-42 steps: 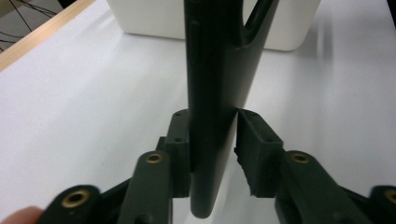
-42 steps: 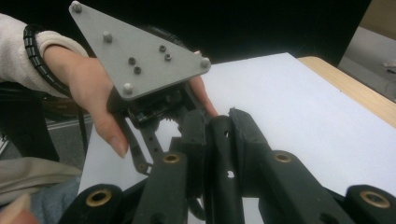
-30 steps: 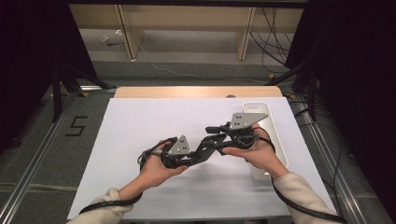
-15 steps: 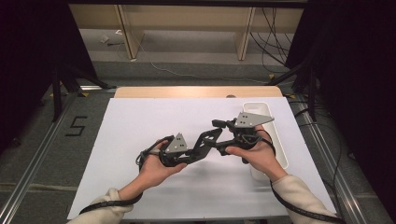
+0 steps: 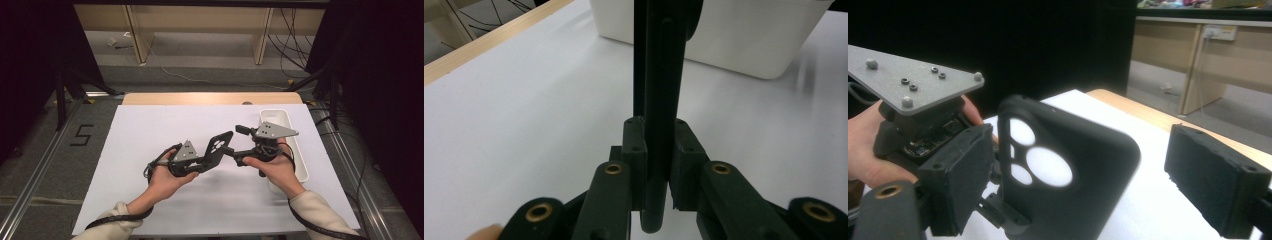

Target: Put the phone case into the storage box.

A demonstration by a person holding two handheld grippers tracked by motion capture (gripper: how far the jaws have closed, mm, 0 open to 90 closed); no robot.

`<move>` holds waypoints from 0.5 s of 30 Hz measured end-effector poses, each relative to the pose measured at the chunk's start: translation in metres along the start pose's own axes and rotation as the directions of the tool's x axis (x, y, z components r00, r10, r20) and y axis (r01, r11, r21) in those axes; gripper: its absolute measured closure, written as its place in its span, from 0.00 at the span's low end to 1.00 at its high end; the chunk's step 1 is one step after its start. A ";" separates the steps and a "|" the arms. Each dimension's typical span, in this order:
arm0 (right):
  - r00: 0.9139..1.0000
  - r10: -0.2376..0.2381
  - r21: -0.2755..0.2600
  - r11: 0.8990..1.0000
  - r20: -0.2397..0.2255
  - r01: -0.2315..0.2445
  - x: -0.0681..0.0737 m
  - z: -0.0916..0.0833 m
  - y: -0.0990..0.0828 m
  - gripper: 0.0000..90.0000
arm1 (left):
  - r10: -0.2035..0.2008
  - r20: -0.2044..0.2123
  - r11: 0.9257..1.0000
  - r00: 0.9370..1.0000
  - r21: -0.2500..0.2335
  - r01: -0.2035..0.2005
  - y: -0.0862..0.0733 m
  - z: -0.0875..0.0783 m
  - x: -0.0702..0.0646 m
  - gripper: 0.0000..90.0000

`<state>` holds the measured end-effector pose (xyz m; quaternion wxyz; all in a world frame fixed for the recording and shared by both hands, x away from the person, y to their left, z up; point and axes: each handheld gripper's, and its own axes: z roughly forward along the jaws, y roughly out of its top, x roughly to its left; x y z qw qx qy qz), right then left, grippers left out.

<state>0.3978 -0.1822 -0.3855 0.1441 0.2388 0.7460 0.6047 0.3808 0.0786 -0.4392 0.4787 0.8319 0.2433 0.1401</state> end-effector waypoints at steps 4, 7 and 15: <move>1.000 0.000 0.004 1.000 0.024 0.000 0.003 -0.005 -0.006 0.11 | -0.015 0.000 1.000 1.000 -0.004 0.015 0.000 0.000 0.000 0.89; 0.999 0.001 0.009 1.000 0.033 -0.002 0.003 -0.006 -0.009 0.09 | -0.025 -0.004 1.000 1.000 -0.012 0.025 0.000 0.000 0.000 0.89; 0.998 0.000 0.031 1.000 0.058 -0.001 0.007 -0.006 -0.017 0.02 | -0.047 -0.010 0.998 0.999 -0.031 0.047 -0.001 0.000 -0.001 0.89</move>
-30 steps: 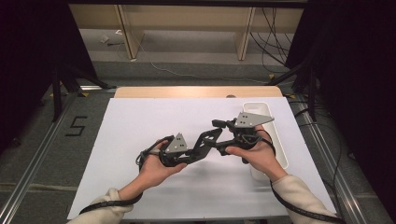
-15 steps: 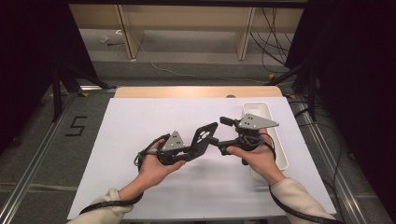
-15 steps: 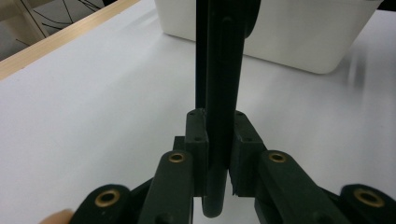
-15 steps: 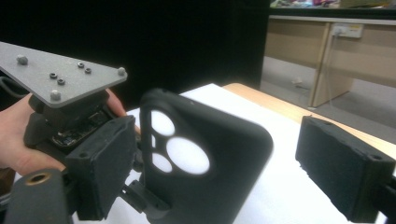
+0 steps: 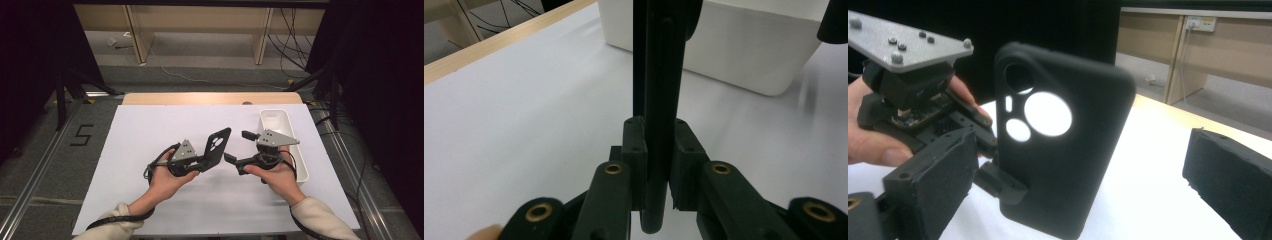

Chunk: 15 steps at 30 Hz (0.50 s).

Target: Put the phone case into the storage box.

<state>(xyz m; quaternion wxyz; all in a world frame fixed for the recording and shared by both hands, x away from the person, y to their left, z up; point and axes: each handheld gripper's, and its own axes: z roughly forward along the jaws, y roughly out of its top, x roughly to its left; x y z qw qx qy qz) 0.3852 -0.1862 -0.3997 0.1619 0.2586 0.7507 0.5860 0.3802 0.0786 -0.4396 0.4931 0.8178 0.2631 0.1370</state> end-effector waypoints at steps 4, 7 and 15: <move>1.000 -0.005 0.003 1.000 0.002 0.005 0.003 0.001 -0.002 0.01 | -0.002 -0.005 1.000 1.000 -0.011 0.002 0.001 0.000 0.000 0.89; 1.000 -0.006 -0.001 1.000 0.007 0.006 0.005 0.001 -0.003 0.01 | -0.003 -0.004 1.000 1.000 -0.016 0.003 0.001 0.001 -0.002 0.89; 1.000 0.004 -0.013 1.000 0.019 -0.004 0.006 0.002 -0.003 0.01 | -0.023 0.013 0.999 1.000 -0.028 0.023 0.002 0.007 -0.005 0.88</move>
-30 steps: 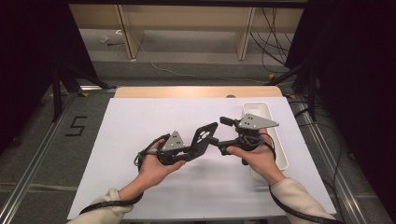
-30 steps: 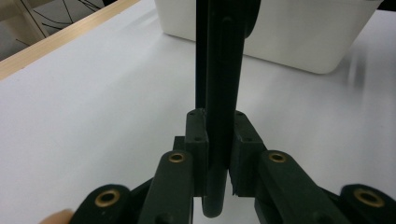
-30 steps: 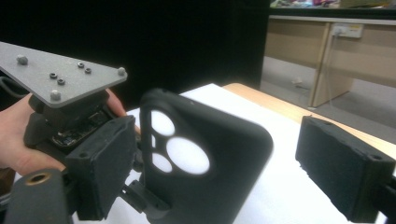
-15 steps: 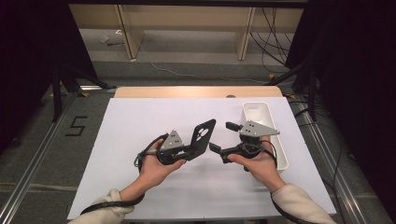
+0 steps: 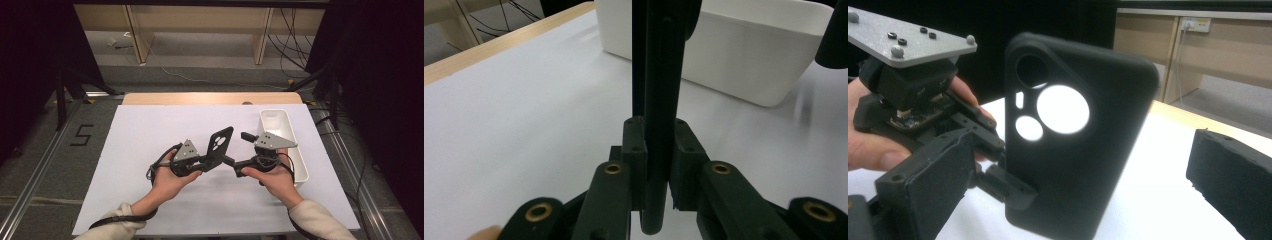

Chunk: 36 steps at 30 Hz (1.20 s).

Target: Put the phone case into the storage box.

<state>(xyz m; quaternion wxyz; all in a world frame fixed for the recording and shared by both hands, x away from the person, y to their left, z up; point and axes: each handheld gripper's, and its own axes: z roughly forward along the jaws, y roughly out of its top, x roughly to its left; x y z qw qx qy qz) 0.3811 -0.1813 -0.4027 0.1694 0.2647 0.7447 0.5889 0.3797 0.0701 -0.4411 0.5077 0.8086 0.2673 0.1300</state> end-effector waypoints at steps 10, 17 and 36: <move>1.000 0.004 -0.013 1.000 0.017 -0.004 0.000 0.003 0.002 0.00 | 0.002 0.009 1.000 1.000 -0.005 -0.002 0.001 0.005 -0.005 0.89; 0.999 0.015 -0.027 1.000 0.038 -0.014 -0.002 0.006 0.003 0.00 | 0.008 0.014 1.000 1.000 -0.004 -0.008 0.002 0.007 -0.007 0.89; 0.996 0.037 -0.070 0.997 0.084 -0.031 0.003 0.020 0.007 0.06 | 0.014 0.017 1.000 1.000 -0.003 -0.014 0.002 0.009 -0.011 0.89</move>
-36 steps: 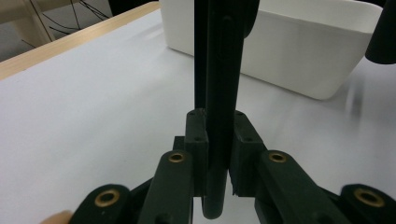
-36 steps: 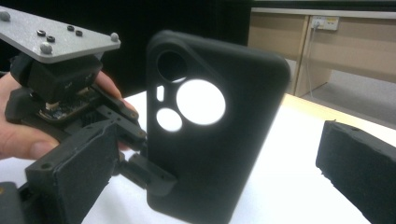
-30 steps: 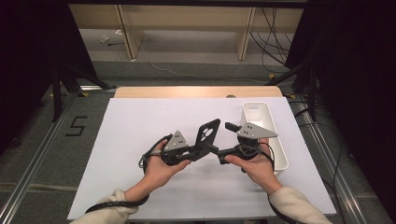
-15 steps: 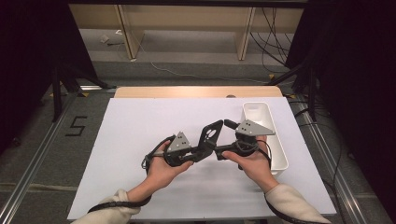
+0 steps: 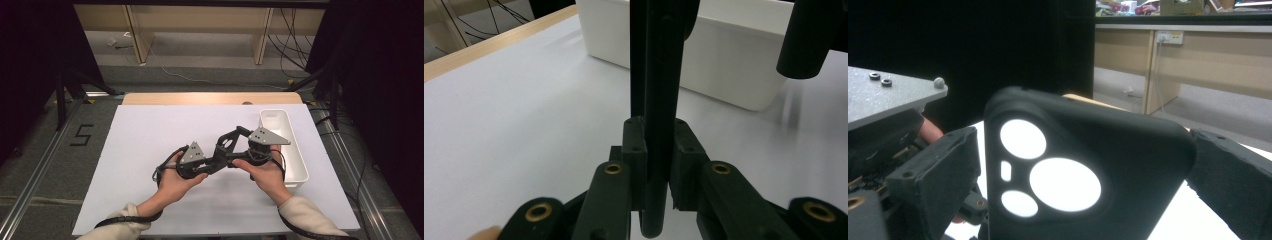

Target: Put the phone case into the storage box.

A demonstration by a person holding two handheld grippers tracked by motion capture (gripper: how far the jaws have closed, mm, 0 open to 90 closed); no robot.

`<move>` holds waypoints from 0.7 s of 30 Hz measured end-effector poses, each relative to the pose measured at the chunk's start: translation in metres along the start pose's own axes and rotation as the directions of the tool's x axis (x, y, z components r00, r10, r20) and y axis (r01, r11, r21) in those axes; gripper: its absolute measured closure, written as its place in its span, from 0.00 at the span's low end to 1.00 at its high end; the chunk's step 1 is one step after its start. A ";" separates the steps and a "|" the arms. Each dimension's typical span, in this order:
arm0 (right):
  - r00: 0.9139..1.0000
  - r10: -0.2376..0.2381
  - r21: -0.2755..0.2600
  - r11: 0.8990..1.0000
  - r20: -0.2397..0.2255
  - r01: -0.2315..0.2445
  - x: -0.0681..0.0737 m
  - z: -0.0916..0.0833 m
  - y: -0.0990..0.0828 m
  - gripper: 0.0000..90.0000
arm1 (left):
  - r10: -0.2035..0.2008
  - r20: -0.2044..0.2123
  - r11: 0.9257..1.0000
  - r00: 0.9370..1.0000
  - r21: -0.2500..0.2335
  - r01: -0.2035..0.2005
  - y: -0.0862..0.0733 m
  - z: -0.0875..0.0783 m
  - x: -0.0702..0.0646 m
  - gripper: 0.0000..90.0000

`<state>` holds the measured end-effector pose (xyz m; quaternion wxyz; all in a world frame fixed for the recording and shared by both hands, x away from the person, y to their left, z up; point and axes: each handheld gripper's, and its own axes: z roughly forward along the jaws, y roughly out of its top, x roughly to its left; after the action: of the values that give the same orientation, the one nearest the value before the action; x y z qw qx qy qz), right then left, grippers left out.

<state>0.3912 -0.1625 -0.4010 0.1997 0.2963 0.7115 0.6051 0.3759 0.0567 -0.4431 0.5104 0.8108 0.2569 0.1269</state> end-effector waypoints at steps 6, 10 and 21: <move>1.000 0.006 -0.010 1.000 0.024 -0.005 0.001 0.000 -0.001 0.10 | 0.001 -0.002 1.000 1.000 -0.003 -0.001 0.000 0.000 0.000 0.89; 1.000 0.005 -0.018 1.000 0.031 -0.005 0.001 0.000 0.000 0.13 | 0.002 -0.002 1.000 1.000 -0.005 -0.002 0.000 0.000 -0.001 0.89; 0.999 -0.008 -0.022 1.000 0.031 0.009 0.003 -0.001 0.002 0.15 | 0.000 0.007 1.000 1.000 -0.014 0.000 0.001 0.000 -0.002 0.88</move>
<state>0.3886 -0.1609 -0.3986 0.2166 0.3004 0.7028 0.6074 0.3747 0.0559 -0.4422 0.5170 0.8076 0.2544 0.1257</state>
